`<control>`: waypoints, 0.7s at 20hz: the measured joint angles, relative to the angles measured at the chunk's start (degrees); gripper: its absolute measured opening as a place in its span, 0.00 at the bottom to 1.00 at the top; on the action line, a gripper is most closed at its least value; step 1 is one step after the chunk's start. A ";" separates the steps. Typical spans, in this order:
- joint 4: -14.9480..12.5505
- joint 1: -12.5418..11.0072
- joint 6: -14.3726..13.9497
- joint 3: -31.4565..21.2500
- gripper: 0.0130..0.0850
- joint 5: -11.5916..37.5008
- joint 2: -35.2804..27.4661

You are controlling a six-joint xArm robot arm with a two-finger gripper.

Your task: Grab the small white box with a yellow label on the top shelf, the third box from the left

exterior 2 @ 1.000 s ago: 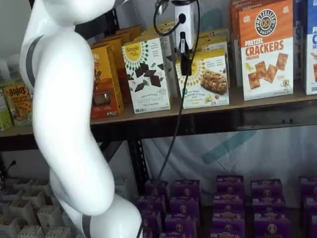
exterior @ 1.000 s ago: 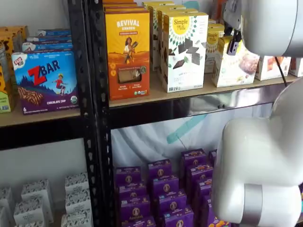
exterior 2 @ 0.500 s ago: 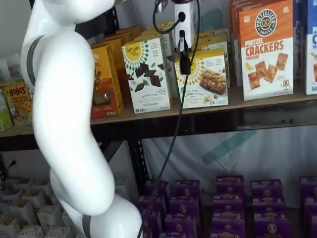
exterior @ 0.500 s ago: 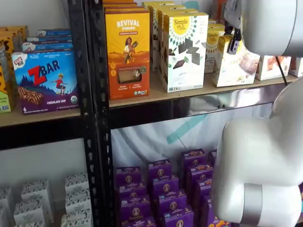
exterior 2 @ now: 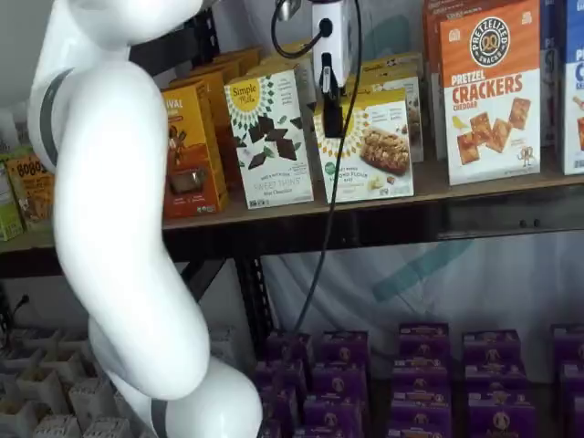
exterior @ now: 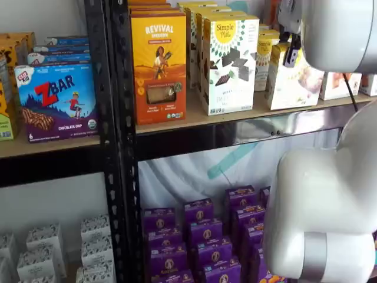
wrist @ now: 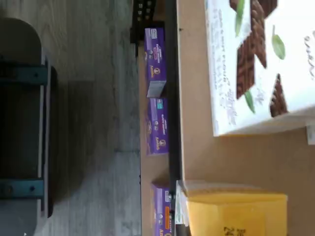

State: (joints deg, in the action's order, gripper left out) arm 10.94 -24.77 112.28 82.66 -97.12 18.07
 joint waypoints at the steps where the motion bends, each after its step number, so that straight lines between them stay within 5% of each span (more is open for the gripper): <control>1: 0.02 0.03 -0.10 -0.19 0.28 -0.43 0.40; 14: -0.54 1.46 -1.99 -3.65 0.28 -6.25 6.91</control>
State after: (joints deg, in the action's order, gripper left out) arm 10.41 -23.31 110.29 79.01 -103.37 24.98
